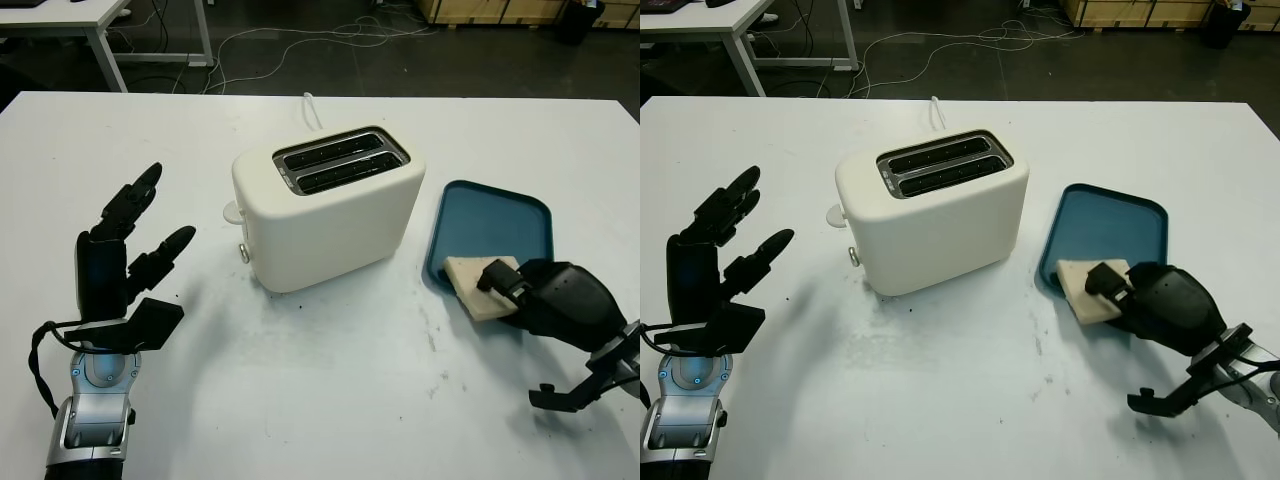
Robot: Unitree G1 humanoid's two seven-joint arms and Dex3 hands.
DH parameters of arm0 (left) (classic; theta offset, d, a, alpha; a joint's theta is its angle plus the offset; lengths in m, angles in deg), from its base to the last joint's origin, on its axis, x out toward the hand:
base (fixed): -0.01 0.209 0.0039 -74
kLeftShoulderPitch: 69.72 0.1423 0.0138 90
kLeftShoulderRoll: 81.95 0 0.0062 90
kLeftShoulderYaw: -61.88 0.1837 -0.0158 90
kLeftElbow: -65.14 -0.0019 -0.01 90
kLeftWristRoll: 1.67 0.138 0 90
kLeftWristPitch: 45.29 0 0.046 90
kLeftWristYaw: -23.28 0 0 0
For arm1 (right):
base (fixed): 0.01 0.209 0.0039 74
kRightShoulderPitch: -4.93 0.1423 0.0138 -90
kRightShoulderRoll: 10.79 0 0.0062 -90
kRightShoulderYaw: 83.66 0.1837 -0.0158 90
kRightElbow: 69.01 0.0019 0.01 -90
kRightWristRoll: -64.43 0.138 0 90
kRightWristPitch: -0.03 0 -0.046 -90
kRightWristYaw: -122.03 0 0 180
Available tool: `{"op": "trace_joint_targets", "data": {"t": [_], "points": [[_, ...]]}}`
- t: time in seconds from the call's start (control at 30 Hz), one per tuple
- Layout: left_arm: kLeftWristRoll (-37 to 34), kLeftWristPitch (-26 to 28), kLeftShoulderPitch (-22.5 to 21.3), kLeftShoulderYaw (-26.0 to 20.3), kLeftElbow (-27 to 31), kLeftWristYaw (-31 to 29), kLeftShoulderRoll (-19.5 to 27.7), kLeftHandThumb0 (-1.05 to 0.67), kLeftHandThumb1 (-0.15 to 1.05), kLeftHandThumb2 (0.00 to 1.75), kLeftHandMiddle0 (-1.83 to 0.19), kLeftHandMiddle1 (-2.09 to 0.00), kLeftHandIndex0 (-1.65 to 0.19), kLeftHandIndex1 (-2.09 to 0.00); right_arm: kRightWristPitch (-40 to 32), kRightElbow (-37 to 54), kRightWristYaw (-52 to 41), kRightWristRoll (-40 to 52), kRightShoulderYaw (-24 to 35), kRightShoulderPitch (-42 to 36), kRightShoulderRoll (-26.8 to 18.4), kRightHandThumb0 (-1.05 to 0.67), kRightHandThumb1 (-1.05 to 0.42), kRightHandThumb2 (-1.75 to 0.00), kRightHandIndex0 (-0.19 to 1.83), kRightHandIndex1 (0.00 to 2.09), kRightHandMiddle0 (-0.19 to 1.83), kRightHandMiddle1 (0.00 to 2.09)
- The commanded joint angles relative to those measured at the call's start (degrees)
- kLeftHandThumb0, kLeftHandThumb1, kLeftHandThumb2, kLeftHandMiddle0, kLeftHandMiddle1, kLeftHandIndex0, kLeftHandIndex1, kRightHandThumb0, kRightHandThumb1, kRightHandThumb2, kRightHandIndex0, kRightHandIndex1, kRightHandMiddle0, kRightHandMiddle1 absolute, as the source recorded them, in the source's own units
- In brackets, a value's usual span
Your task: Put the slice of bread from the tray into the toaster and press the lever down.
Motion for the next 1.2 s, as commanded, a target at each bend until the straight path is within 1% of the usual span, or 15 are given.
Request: {"op": "trace_joint_targets", "data": {"t": [0.0,0.03,0.07,0.1,0.13,0.17,0.2,0.23,0.33,0.5,0.63,0.77,0.87,1.03,1.17], "points": [[-0.08,-0.23,-0.29,0.05,0.33,0.22,-0.07,-0.43,0.92,0.05,-0.66,0.0,-0.56,0.0,2.02,-0.18,-1.95,4.59,2.28,1.68,0.46,-0.44,-0.92,-0.6,1.55,1.75,0.0,1.75],[-0.05,-0.19,-0.3,0.07,0.35,0.28,-0.15,-0.43,0.92,0.05,-0.66,0.0,-0.56,0.0,2.5,-0.03,-3.29,6.36,3.06,2.08,0.52,-0.45,-0.92,-0.61,1.54,1.75,0.0,1.75],[0.1,-0.15,-0.3,0.1,0.37,0.36,-0.16,-0.42,0.92,0.05,-0.66,0.0,-0.56,0.0,2.76,0.13,-4.44,7.67,3.7,2.43,0.57,-0.46,-0.92,-0.63,1.48,1.75,0.0,1.75],[0.04,-0.15,-0.29,0.13,0.4,0.34,-0.21,-0.42,0.92,0.05,-0.66,0.0,-0.56,0.0,2.93,0.41,-5.41,8.57,4.26,2.81,0.55,-0.46,-0.92,-0.64,1.17,1.75,0.0,1.75],[0.04,-0.07,-0.26,0.12,0.45,0.34,-0.24,-0.43,0.92,0.05,-0.66,0.0,-0.56,0.0,3.28,0.58,-6.28,9.36,4.77,3.3,0.53,-0.47,-0.92,-0.65,0.52,1.75,0.0,1.75],[-0.06,-0.13,-0.27,0.09,0.42,0.37,-0.29,-0.43,0.92,0.05,-0.66,0.0,-0.56,0.0,3.43,0.82,-7.0,9.76,5.15,3.72,0.46,-0.48,-0.92,-0.66,0.26,1.75,0.0,1.75],[0.02,-0.09,-0.23,0.07,0.44,0.37,-0.25,-0.43,0.92,0.05,-0.66,0.0,-0.56,0.0,3.47,1.26,-7.87,10.26,5.54,4.01,0.41,-0.48,-0.92,-0.67,0.11,1.75,0.0,1.75],[0.2,0.02,-0.18,0.04,0.46,0.47,-0.24,-0.43,0.92,0.05,-0.66,0.0,-0.56,0.0,3.67,1.37,-8.36,10.73,5.91,4.29,0.58,-0.48,-0.92,-0.67,0.06,1.75,0.0,1.75],[0.46,-0.53,-0.24,-0.06,-0.13,0.77,-0.02,-0.44,0.92,0.05,-0.67,0.0,-0.57,0.0,3.88,1.66,-9.38,11.38,6.61,4.65,0.83,-0.47,-0.92,-0.66,0.01,1.75,0.0,1.75],[-0.16,-0.5,-0.12,-0.02,-0.04,0.47,-0.14,-0.43,0.92,0.05,-0.66,0.0,-0.56,0.0,2.72,3.3,-12.02,11.38,7.5,4.14,0.76,-0.49,-0.92,-0.7,0.0,1.75,0.0,1.75],[0.37,-0.37,-0.06,-0.02,0.03,0.7,-0.03,-0.43,0.92,0.05,-0.66,0.0,-0.56,0.0,2.48,3.56,-13.16,11.23,7.8,3.72,0.93,-0.49,-0.92,-0.69,0.0,1.75,0.0,1.75],[-0.24,-0.57,-0.09,-0.02,-0.06,0.38,-0.07,-0.44,0.92,0.06,-0.65,0.0,-0.56,0.0,1.92,3.23,-14.6,10.37,7.42,3.88,0.91,-0.49,-0.92,-0.75,0.0,1.75,0.0,1.75],[-0.11,-0.37,-0.05,-0.03,0.18,0.37,-0.02,-0.43,0.92,0.05,-0.66,0.0,-0.56,0.0,1.68,2.74,-15.4,10.98,7.52,4.08,1.45,-0.48,-0.92,-0.77,0.0,1.75,0.0,1.75],[-0.07,-0.58,-0.11,-0.09,-0.06,0.74,-0.22,-0.42,0.92,0.04,-0.66,0.0,-0.56,0.0,-1.94,5.03,-19.66,12.14,8.73,3.34,2.09,-0.5,-0.92,-0.83,0.0,1.75,0.0,1.75],[0.07,-0.54,-0.07,-0.07,-0.11,0.7,-0.09,-0.43,0.92,0.05,-0.66,0.0,-0.56,0.0,-4.72,6.33,-18.26,10.41,9.15,2.94,2.74,-0.47,-0.92,-0.82,0.03,1.75,0.0,1.75]]}}
